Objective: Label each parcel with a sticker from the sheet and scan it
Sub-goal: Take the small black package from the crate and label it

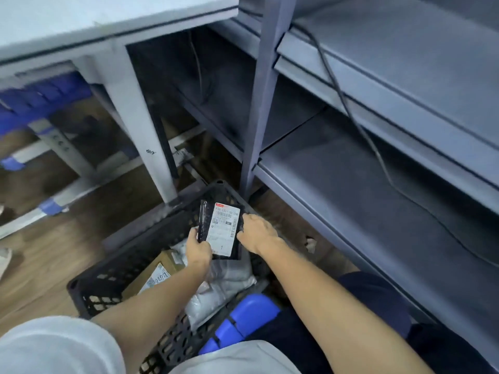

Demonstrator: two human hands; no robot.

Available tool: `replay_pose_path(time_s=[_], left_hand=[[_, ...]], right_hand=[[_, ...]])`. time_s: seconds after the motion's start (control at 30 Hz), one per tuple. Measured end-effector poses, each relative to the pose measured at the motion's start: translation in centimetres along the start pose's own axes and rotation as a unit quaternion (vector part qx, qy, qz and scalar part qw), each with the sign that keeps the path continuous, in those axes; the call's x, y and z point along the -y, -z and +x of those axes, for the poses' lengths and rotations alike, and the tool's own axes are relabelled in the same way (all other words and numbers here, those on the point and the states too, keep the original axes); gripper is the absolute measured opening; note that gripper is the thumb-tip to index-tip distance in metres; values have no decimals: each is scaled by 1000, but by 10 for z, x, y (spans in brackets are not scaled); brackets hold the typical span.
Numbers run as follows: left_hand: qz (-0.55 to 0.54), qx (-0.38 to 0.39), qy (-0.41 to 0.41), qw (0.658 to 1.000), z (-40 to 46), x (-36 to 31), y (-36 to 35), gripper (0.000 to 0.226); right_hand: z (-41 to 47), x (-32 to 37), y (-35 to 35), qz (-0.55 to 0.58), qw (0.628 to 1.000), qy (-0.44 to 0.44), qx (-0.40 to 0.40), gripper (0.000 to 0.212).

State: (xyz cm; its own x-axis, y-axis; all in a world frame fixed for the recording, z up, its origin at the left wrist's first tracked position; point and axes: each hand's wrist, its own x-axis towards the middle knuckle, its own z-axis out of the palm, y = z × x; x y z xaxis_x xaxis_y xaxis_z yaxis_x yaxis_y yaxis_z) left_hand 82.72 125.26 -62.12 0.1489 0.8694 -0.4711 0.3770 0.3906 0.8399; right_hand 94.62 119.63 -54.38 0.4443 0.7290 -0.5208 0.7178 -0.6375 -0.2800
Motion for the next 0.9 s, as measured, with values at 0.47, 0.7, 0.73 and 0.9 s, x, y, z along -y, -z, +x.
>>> replay_pose_path(time_s=[0.47,0.7,0.73,0.9], left_hand=[[-83,-49,-290,952,-44,-173,47,54],[-164,-40,-382,909,-76,-277,57,55],[-178,-35,-391,902,-82,-291,55,55],[-188,46,-446,874,-121,-346,23,51]], right_hand=[[-82,43,174,-18,968,91,-231,37],[-131,37,269,-23,928,105,-356,34],[-138,31,280,-40,925,96,-365,37],[-167,-9,316,-107,907,31,-405,34]])
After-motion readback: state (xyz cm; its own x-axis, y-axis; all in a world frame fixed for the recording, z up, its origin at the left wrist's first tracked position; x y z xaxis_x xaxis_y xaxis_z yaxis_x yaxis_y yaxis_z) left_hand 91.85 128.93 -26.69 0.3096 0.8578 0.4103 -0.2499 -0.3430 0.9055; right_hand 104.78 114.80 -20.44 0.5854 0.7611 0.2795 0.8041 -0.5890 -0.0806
